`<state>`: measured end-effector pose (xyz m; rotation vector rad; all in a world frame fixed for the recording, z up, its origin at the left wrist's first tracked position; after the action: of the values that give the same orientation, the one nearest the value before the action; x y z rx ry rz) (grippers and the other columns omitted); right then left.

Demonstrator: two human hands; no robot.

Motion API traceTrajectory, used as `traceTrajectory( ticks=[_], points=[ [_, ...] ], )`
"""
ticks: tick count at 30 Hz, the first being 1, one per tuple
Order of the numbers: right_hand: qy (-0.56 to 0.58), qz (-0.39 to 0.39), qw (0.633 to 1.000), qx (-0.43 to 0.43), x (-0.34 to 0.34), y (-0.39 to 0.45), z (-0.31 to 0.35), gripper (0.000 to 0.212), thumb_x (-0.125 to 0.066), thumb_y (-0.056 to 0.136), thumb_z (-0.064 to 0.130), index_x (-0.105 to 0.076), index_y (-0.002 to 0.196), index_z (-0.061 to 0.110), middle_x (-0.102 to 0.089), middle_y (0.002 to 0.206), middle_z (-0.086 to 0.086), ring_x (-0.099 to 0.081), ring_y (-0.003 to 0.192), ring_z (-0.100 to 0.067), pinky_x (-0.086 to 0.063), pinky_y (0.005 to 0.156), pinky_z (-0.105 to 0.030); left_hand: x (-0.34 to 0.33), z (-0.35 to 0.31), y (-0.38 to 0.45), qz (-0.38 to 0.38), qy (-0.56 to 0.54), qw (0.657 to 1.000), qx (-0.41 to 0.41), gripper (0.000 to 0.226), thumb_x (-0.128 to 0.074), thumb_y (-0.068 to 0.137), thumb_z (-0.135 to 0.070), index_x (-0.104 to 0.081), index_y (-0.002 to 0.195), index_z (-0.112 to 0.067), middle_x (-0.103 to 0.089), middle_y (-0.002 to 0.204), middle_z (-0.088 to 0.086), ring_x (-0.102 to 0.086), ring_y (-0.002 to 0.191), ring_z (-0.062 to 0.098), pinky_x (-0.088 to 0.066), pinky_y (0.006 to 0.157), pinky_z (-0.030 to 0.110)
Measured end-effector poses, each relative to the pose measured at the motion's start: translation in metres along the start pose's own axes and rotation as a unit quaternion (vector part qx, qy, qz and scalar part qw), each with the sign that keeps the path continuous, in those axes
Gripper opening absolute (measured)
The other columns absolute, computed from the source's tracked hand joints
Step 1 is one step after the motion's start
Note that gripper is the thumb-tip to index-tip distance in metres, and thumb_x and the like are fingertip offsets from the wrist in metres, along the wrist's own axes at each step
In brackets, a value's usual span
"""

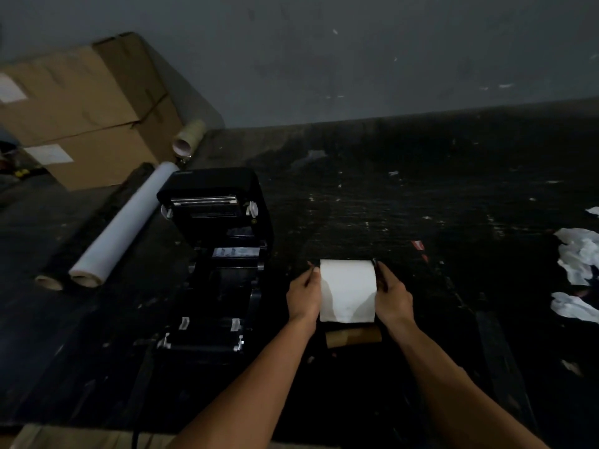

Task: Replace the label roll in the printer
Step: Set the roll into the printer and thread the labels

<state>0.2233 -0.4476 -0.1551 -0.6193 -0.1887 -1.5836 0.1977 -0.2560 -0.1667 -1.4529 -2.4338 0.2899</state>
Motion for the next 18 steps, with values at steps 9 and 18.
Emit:
traceTrajectory(
  ticks=[9,18],
  points=[
    [0.006,-0.019,0.995,0.102,-0.002,-0.028,0.075,0.053,-0.041,0.095,0.009,-0.035,0.144,0.028,-0.054,0.136,-0.009,-0.048,0.125,-0.025,-0.033,0.108,-0.030,0.054,-0.076,-0.010,-0.003,0.011,0.992,-0.125,0.037,-0.051,0.097,-0.026,-0.055,0.133,-0.024,-0.052,0.142,0.001,-0.047,0.130,0.016,-0.036,0.114,0.037],
    [-0.007,0.012,0.989,0.150,-0.084,-0.078,0.157,0.053,-0.045,0.093,0.005,-0.033,0.144,0.017,-0.052,0.137,-0.014,-0.048,0.128,-0.027,-0.039,0.104,-0.034,0.187,-0.107,0.006,-0.007,-0.006,0.989,-0.149,0.038,-0.053,0.095,-0.027,-0.056,0.132,-0.024,-0.056,0.139,0.002,-0.051,0.127,0.016,-0.039,0.111,0.040]
  ],
)
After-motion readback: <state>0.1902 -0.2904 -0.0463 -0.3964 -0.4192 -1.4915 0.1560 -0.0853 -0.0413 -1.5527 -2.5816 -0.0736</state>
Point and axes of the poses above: each hand's wrist, its own y-axis towards the middle knuckle, its own x-axis out of the back of the hand, z = x × y, the point moved 7 cm from there along y, towards the middle knuckle
